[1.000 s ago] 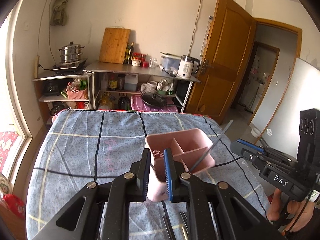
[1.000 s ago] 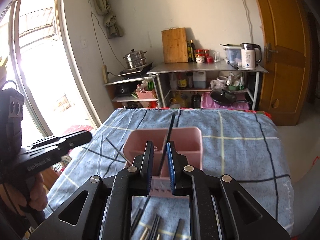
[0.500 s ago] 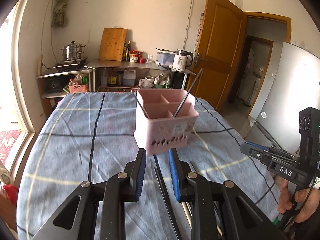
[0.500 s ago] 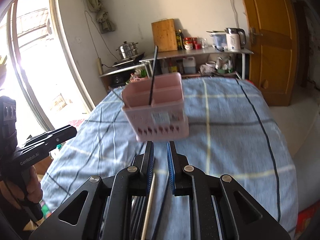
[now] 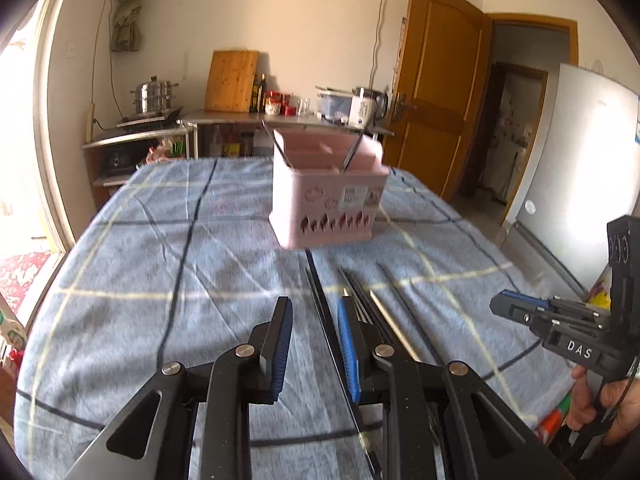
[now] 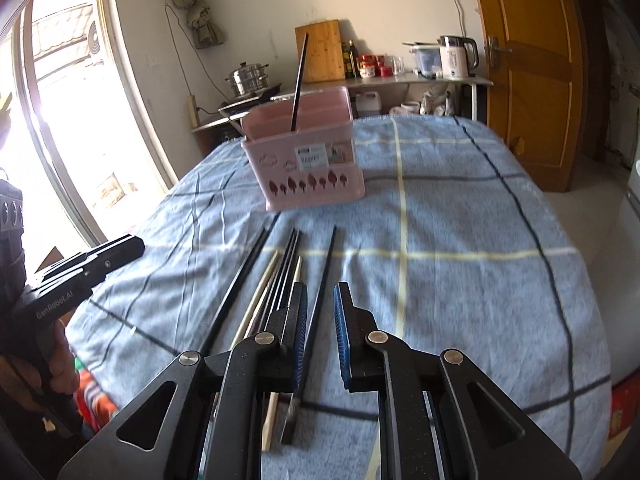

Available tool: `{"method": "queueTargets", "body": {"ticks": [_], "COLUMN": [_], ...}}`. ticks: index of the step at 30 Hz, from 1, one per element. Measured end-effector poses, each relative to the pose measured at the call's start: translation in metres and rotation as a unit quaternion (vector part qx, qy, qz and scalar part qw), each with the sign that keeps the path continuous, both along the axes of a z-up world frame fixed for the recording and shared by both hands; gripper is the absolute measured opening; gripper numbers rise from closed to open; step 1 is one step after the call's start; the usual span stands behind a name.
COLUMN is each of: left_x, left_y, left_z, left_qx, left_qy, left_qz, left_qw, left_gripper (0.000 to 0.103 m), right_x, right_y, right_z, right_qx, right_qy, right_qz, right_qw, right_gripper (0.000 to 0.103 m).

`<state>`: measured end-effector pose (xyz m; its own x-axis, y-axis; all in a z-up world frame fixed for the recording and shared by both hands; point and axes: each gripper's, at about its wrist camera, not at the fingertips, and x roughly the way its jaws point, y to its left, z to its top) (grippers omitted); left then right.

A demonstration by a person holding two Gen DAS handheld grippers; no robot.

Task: Organize utensils
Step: 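Move both open tools back to the remaining chopsticks on the cloth, then close the left tool on a black chopstick while the right tool grasps another black chopstick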

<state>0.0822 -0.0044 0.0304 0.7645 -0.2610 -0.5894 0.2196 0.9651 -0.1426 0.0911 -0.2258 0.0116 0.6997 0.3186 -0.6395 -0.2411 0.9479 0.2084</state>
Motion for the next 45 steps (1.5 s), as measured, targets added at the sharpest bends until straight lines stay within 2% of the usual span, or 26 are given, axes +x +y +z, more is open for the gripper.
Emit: {"method": "queueTargets", "body": {"ticks": [6, 11, 16, 33, 40, 42, 44, 45], "left_x": [0.003, 0.015, 0.035, 0.106, 0.115, 0.116, 0.116, 0.115], "left_y": [-0.008, -0.009, -0.015, -0.023, -0.029, -0.033, -0.037, -0.036], "left_z": [-0.022, -0.03, -0.039, -0.075, -0.08, -0.08, -0.08, -0.081], "left_qx": [0.007, -0.008, -0.007, -0.015, 0.01, 0.025, 0.039, 0.039], "left_qy": [0.028, 0.047, 0.059, 0.124, 0.118, 0.116, 0.114, 0.116], "left_qz": [-0.009, -0.012, -0.01, 0.007, 0.012, 0.015, 0.019, 0.019], "left_qw": [0.9995, 0.9988, 0.9982, 0.9922, 0.9929, 0.9929, 0.9925, 0.9923], "left_gripper": [0.023, 0.023, 0.023, 0.023, 0.023, 0.021, 0.015, 0.007], "right_x": [0.0, 0.006, 0.018, 0.082, 0.094, 0.095, 0.095, 0.094], "right_y": [0.001, 0.004, 0.008, 0.03, 0.037, 0.038, 0.038, 0.037], "right_z": [-0.013, -0.02, -0.029, -0.062, -0.063, -0.063, -0.064, -0.064], "right_qx": [-0.006, -0.009, -0.01, -0.031, -0.043, -0.047, -0.046, -0.047], "right_qy": [0.011, 0.017, 0.026, 0.105, 0.102, 0.099, 0.098, 0.098], "right_qz": [-0.002, -0.003, -0.005, 0.001, 0.006, 0.005, 0.001, -0.002], "right_qw": [1.0, 1.0, 1.0, 0.994, 0.994, 0.994, 0.994, 0.994], "right_gripper": [0.016, 0.017, 0.018, 0.018, 0.018, 0.017, 0.017, 0.014]}}
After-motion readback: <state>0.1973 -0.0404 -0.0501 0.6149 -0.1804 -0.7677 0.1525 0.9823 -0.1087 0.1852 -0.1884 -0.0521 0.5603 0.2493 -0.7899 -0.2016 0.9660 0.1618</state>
